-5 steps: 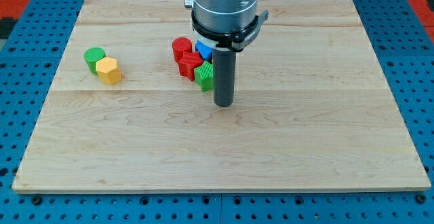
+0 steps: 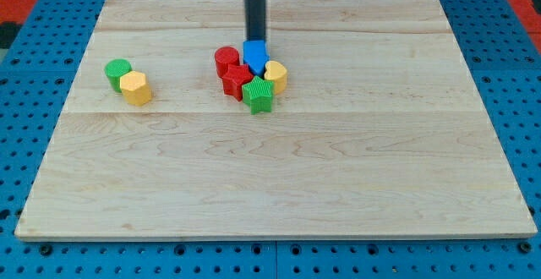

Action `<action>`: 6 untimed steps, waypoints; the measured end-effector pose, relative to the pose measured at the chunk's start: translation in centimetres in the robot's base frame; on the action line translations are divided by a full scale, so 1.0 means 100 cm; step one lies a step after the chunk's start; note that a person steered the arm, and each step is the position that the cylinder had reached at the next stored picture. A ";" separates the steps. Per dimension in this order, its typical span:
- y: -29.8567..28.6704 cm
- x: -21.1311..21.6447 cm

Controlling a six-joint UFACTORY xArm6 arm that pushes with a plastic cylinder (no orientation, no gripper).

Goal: Move the blue blocks towards bottom right

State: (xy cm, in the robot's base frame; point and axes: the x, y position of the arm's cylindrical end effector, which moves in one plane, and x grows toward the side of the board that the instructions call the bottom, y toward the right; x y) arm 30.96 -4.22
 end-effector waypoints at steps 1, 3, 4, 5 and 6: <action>-0.006 0.036; 0.004 0.090; 0.051 0.083; 0.083 0.110; 0.084 0.149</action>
